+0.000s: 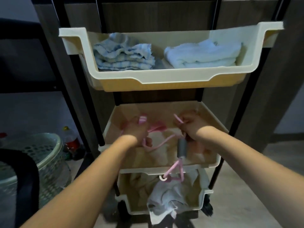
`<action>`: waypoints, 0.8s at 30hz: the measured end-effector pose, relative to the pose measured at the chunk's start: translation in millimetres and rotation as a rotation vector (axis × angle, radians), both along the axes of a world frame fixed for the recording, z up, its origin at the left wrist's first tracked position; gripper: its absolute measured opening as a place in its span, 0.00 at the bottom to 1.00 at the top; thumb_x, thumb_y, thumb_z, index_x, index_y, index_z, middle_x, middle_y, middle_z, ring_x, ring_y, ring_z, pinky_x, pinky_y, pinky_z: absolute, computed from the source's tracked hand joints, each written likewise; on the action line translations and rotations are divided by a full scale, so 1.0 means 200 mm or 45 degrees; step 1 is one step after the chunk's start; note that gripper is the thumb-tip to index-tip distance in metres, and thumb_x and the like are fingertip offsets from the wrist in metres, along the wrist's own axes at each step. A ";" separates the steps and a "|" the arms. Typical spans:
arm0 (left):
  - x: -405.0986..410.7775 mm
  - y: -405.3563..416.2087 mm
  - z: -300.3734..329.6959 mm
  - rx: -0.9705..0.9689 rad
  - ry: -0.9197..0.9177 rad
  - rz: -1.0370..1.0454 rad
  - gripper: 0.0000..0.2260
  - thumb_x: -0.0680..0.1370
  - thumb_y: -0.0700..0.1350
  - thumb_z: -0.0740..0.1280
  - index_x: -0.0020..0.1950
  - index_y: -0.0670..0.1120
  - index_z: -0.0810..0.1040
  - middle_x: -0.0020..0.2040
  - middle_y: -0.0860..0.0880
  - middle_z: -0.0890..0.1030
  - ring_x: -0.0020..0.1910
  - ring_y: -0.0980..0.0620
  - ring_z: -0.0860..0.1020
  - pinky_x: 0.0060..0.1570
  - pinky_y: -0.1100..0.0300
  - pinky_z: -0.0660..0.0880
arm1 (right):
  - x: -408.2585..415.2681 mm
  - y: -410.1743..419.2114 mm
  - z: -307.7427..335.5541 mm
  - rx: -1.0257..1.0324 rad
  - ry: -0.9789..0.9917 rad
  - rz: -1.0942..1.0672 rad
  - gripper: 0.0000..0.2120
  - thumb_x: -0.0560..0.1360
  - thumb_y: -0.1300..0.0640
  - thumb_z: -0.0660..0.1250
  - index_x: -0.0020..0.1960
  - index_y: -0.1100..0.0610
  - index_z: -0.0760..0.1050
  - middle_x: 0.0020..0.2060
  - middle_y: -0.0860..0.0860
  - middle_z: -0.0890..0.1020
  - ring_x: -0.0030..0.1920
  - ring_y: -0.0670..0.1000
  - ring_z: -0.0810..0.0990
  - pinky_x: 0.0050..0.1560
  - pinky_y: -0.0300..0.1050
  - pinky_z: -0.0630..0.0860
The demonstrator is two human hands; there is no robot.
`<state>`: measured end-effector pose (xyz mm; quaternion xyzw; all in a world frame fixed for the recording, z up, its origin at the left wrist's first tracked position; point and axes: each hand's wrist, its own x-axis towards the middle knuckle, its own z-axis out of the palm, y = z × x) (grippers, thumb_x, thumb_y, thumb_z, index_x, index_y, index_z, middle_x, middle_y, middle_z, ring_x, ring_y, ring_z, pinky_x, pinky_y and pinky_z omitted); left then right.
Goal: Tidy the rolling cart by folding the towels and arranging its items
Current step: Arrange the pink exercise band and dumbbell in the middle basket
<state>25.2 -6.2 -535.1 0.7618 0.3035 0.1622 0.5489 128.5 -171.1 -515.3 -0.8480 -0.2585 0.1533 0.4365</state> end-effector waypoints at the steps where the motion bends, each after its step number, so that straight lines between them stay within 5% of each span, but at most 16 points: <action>1: -0.04 -0.02 0.07 -0.150 -0.119 -0.021 0.06 0.80 0.44 0.61 0.49 0.42 0.74 0.33 0.41 0.75 0.20 0.48 0.74 0.24 0.59 0.73 | -0.04 -0.02 0.02 0.167 0.077 -0.008 0.06 0.80 0.59 0.62 0.44 0.57 0.72 0.32 0.55 0.74 0.30 0.52 0.74 0.27 0.39 0.72; 5: -0.25 -0.09 0.29 -0.242 -0.157 -0.166 0.18 0.77 0.52 0.65 0.31 0.43 0.73 0.25 0.44 0.69 0.19 0.49 0.65 0.25 0.62 0.62 | -0.19 -0.10 0.11 0.519 0.177 0.044 0.06 0.80 0.60 0.63 0.45 0.53 0.75 0.35 0.55 0.78 0.34 0.54 0.78 0.36 0.46 0.77; 8: -0.37 -0.14 0.35 0.103 0.128 -0.236 0.17 0.78 0.56 0.64 0.41 0.42 0.77 0.28 0.47 0.72 0.23 0.50 0.66 0.23 0.62 0.62 | -0.22 -0.13 0.24 0.467 -0.069 0.009 0.04 0.79 0.59 0.65 0.46 0.53 0.76 0.36 0.56 0.80 0.35 0.55 0.80 0.36 0.46 0.77; 12: -0.42 -0.17 0.39 -0.165 -0.098 -0.126 0.14 0.80 0.49 0.63 0.41 0.40 0.74 0.25 0.46 0.72 0.20 0.49 0.68 0.23 0.62 0.65 | -0.23 -0.16 0.36 0.398 -0.241 0.014 0.06 0.80 0.55 0.62 0.47 0.51 0.77 0.33 0.53 0.77 0.33 0.53 0.77 0.35 0.48 0.76; 15: -0.45 -0.20 0.43 -0.583 -0.298 -0.110 0.08 0.81 0.44 0.60 0.51 0.38 0.72 0.32 0.43 0.73 0.26 0.49 0.71 0.26 0.58 0.72 | -0.27 -0.19 0.33 0.229 -0.099 0.123 0.08 0.82 0.54 0.58 0.55 0.51 0.76 0.34 0.54 0.76 0.31 0.54 0.77 0.28 0.48 0.78; 20: -0.43 -0.15 0.36 -0.419 -0.309 0.149 0.12 0.79 0.39 0.59 0.61 0.38 0.71 0.44 0.38 0.77 0.31 0.47 0.79 0.31 0.51 0.82 | -0.32 -0.26 0.29 -0.149 0.292 0.343 0.19 0.77 0.45 0.66 0.63 0.53 0.65 0.41 0.57 0.78 0.32 0.52 0.78 0.28 0.44 0.75; 24: -0.46 -0.10 0.35 -0.001 -0.318 0.348 0.15 0.75 0.37 0.56 0.59 0.52 0.69 0.45 0.41 0.77 0.32 0.43 0.79 0.21 0.58 0.73 | -0.31 -0.35 0.33 -0.440 0.576 0.546 0.16 0.72 0.59 0.73 0.56 0.62 0.72 0.34 0.55 0.78 0.29 0.50 0.77 0.28 0.40 0.75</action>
